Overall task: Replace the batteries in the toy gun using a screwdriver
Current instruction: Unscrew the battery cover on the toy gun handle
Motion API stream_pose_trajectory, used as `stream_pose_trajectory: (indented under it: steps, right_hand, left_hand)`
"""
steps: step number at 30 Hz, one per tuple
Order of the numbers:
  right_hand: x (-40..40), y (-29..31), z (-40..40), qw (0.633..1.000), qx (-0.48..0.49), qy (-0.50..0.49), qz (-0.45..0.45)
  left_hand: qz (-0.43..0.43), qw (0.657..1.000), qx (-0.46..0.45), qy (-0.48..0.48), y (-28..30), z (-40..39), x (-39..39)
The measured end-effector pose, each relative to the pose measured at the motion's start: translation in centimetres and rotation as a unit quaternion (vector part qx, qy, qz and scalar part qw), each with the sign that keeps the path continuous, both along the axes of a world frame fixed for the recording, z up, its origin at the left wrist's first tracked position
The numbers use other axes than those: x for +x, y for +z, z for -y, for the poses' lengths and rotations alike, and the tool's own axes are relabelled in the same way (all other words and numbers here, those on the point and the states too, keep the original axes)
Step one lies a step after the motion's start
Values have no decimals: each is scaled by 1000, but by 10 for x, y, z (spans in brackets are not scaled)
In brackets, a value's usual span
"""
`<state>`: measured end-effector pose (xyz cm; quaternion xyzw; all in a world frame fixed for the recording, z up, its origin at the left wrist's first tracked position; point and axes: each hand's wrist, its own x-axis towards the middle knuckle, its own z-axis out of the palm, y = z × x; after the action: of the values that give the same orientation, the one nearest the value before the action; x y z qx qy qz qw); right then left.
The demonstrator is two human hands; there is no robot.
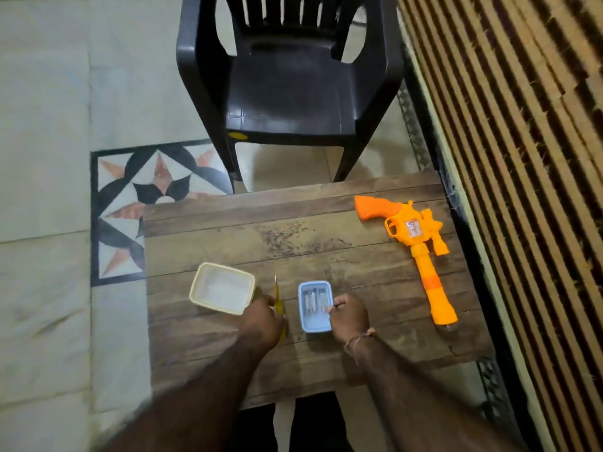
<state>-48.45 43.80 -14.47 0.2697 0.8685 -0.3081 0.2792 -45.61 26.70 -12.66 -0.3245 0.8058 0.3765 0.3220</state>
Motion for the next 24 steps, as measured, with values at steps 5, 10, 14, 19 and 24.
stream_pose_trajectory:
  steps: [5,10,14,19,24]
  right_hand:
    - [-17,-19,4,999,-15,26,13]
    - [-21,-31,3,999,-29,14,25]
    - [-23,-30,8,999,-32,16,20]
    - [-17,-26,13,999,-37,15,21]
    - [-11,-2,7,999,-25,29,18]
  left_hand:
    - [23,999,-33,-15,-19,-7,-10]
    - [33,998,-46,-2,-29,-15,-14]
    - [25,999,-46,13,-33,-20,-14]
    - [11,998,-50,25,-33,-15,-11]
    - [-21,999,-45,11,-15,0,-2]
